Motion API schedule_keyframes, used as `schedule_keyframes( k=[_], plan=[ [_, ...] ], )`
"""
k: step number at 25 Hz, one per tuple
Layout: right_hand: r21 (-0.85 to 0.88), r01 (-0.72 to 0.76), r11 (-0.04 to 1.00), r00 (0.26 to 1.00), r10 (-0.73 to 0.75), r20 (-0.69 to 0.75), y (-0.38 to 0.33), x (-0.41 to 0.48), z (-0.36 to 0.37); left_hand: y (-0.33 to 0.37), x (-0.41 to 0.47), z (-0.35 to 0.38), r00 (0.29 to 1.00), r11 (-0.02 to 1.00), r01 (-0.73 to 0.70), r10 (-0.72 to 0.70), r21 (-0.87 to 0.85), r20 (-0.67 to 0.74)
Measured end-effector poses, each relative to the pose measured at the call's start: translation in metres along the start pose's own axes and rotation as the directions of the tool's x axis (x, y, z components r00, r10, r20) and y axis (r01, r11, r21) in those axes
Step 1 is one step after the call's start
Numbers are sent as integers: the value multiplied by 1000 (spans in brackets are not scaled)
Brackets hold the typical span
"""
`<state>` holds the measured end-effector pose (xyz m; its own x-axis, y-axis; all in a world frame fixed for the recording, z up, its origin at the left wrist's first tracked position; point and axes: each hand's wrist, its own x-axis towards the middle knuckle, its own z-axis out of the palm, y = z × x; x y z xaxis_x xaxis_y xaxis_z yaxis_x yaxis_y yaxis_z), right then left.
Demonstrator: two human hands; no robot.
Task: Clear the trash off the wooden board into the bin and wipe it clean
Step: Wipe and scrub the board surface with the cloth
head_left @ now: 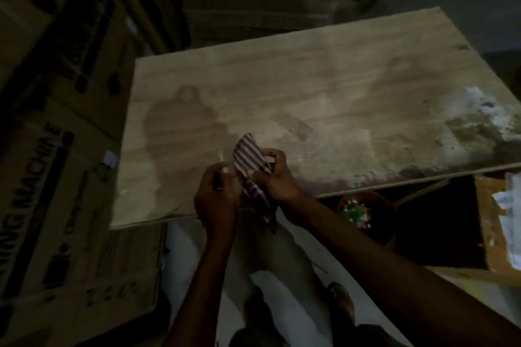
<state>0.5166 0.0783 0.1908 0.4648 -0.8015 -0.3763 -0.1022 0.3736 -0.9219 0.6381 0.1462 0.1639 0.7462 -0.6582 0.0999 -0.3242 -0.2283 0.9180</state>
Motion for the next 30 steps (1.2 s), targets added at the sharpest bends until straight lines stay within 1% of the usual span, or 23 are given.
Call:
schedule_keyframes(
  k=[3,4,5,6,7,10,12,13,14,15,16,17,18,20,22,23,24,25,26,27,28,29,30],
  plan=[
    [-345,274,898,961,-270,62,18,28,68,-46,53,-57,920,986,131,-83,101,-382],
    [-498,367,786,926,-357,121,33,40,90,-68,75,-80,898,973,172,-89,156,-432],
    [-639,455,620,881,-416,224,49,50,118,-93,96,-101,890,953,216,-101,215,-445],
    [-741,505,442,846,-422,324,68,60,146,-114,115,-115,899,935,236,-105,266,-425],
    [-786,530,320,829,-391,400,82,65,173,-129,128,-126,917,925,249,-129,288,-378],
    [-760,569,314,822,-224,523,94,85,250,-174,169,-156,939,904,302,-227,303,-256],
    [-797,570,201,815,-260,517,86,115,254,-186,186,-165,931,924,326,-278,199,-235],
    [-838,516,180,841,-293,455,75,132,248,-190,193,-166,925,920,356,-321,163,-204],
    [-899,384,210,893,-333,303,64,152,240,-191,198,-166,920,916,376,-351,139,-174],
    [-932,189,309,940,-332,80,52,167,235,-195,203,-165,915,914,392,-377,100,-143],
    [-922,17,387,946,-305,-110,49,170,241,-199,209,-163,914,915,399,-393,54,-102],
    [-899,-47,436,944,-274,-183,52,163,256,-202,217,-161,914,915,402,-402,3,-55],
    [-902,32,430,952,-289,-104,62,150,278,-203,229,-159,916,916,399,-400,-41,-11],
    [-902,287,322,935,-299,191,80,113,313,-207,263,-151,911,908,410,-405,-84,77],
    [-920,347,181,888,-379,260,78,134,289,-207,299,-144,914,923,384,-374,-40,155],
    [-971,199,136,908,-399,130,69,160,267,-204,313,-138,919,932,363,-357,-8,170],
    [-981,-47,191,894,-430,-126,57,185,248,-201,322,-133,929,945,326,-325,25,174],
    [-926,-274,259,832,-419,-363,45,198,240,-200,327,-127,946,956,275,-288,99,147],
    [-864,-374,339,786,-379,-489,43,201,245,-200,328,-122,963,955,221,-245,200,108],
    [-849,-365,382,778,-375,-504,53,194,258,-199,327,-117,979,938,163,-191,306,67],
    [-914,-206,349,834,-426,-350,70,176,284,-196,326,-113,991,920,98,-125,380,45],
    [-959,39,281,898,-431,-89,80,157,304,-195,326,-111,996,912,56,-78,406,39],
    [-950,219,224,889,-446,100,83,156,307,-194,329,-110,997,915,35,-57,401,43]
  ],
)
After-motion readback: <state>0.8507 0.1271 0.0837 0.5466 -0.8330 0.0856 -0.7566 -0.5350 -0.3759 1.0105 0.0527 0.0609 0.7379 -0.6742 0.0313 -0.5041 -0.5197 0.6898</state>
